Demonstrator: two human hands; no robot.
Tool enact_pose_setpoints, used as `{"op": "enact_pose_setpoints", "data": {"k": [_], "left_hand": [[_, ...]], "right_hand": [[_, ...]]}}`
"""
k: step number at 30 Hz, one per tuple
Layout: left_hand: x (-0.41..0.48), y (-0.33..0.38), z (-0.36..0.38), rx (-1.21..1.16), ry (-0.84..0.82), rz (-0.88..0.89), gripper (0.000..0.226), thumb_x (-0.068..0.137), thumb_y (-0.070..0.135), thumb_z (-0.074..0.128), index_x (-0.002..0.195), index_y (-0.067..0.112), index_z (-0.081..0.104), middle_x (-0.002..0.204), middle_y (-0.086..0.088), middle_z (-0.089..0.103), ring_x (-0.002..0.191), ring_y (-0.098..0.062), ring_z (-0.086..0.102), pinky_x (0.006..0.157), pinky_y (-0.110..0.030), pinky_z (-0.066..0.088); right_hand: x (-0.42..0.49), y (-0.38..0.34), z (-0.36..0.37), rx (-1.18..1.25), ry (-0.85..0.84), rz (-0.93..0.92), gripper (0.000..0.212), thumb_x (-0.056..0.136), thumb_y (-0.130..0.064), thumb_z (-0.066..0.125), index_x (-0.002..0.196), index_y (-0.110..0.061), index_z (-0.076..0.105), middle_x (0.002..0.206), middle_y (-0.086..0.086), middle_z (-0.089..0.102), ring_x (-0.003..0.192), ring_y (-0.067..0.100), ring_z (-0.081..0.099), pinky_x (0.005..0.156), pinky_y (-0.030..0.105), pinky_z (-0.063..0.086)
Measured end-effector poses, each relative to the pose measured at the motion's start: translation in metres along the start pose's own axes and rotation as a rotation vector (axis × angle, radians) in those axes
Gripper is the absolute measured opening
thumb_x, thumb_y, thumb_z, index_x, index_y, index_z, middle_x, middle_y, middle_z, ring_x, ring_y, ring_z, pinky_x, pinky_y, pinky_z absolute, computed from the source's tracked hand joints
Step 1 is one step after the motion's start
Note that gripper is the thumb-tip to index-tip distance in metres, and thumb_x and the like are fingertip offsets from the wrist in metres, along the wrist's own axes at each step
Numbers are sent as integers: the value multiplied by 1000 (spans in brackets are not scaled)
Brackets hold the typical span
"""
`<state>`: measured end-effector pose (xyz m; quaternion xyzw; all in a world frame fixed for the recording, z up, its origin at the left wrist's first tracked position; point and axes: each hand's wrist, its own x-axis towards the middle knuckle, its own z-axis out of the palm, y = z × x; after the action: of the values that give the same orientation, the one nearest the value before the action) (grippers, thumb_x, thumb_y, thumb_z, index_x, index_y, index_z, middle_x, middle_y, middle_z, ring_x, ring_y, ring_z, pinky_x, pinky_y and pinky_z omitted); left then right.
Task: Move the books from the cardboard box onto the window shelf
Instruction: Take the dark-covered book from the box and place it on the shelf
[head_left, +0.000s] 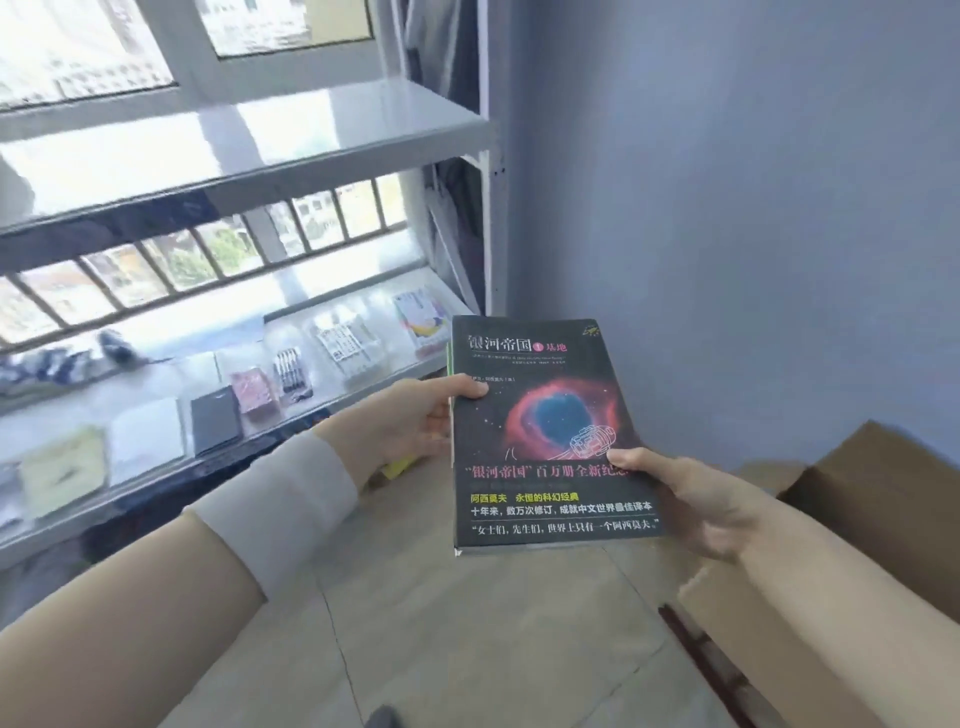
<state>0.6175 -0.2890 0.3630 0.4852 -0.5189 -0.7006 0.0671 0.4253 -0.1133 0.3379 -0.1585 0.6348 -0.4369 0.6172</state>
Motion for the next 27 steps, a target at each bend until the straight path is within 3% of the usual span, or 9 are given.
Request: {"op": "enact_pose_setpoints", "data": {"k": [2, 4, 5, 8, 13, 16, 18, 22, 27], "left_hand": [[-24, 4, -60, -36, 69, 55, 10, 87, 22, 63, 90, 12, 63, 69, 2, 69, 57, -9, 65, 56, -15, 56], [-45, 4, -127, -78, 147, 103, 25, 80, 23, 70, 101, 9, 67, 78, 1, 72, 72, -12, 67, 82, -26, 57], [-55, 4, -163, -89, 190, 112, 33, 79, 23, 71, 108, 7, 67, 85, -1, 72, 79, -14, 66, 85, -31, 56], [-85, 1, -262, -81, 291, 116, 30, 82, 24, 68, 109, 11, 66, 90, -1, 70, 82, -12, 64, 69, -25, 51], [-106, 4, -385, -121, 427, 158, 32, 83, 24, 66, 112, 11, 66, 102, -7, 67, 94, -18, 60, 98, -38, 46], [-105, 15, -426, -136, 446, 197, 41, 83, 22, 66, 119, 3, 65, 106, -11, 70, 95, -20, 62, 96, -36, 49], [-97, 26, -451, -155, 444, 228, 41, 84, 22, 66, 120, 2, 65, 112, -15, 71, 97, -20, 64, 92, -33, 51], [-74, 67, -492, -133, 449, 303, 38, 83, 23, 68, 115, 2, 67, 100, -8, 72, 91, -19, 65, 77, -27, 54], [-48, 145, -517, 4, 474, 439, 40, 86, 25, 65, 117, 0, 61, 113, -13, 70, 109, -24, 63, 89, -29, 52]], "right_hand": [[15, -23, 56, -83, -90, -25, 82, 43, -39, 87, 113, -1, 67, 115, 20, 67, 102, 32, 62, 104, 48, 42], [33, -44, 118, -144, -187, -46, 71, 55, -38, 82, 113, 0, 67, 117, 20, 67, 108, 34, 62, 105, 50, 42], [42, -53, 151, -166, -224, -58, 63, 62, -34, 77, 113, 1, 67, 116, 21, 68, 110, 35, 61, 105, 52, 41], [70, -75, 250, -208, -329, -74, 55, 68, -29, 66, 112, 4, 67, 112, 22, 69, 106, 34, 64, 102, 51, 45], [115, -109, 373, -242, -441, -57, 50, 71, -25, 63, 113, 2, 65, 118, 24, 66, 95, 33, 67, 88, 44, 52], [141, -137, 408, -298, -456, -76, 44, 61, -27, 72, 99, -4, 70, 100, 20, 72, 77, 28, 70, 83, 43, 53], [162, -161, 426, -358, -441, -130, 45, 56, -30, 81, 95, -8, 74, 101, 17, 73, 89, 30, 68, 93, 49, 48], [201, -212, 444, -422, -457, -236, 43, 66, -36, 71, 98, -9, 75, 110, 17, 71, 109, 33, 64, 102, 51, 44], [249, -289, 454, -442, -473, -397, 42, 61, -33, 73, 94, -7, 73, 98, 13, 75, 88, 22, 70, 88, 41, 54]]}}
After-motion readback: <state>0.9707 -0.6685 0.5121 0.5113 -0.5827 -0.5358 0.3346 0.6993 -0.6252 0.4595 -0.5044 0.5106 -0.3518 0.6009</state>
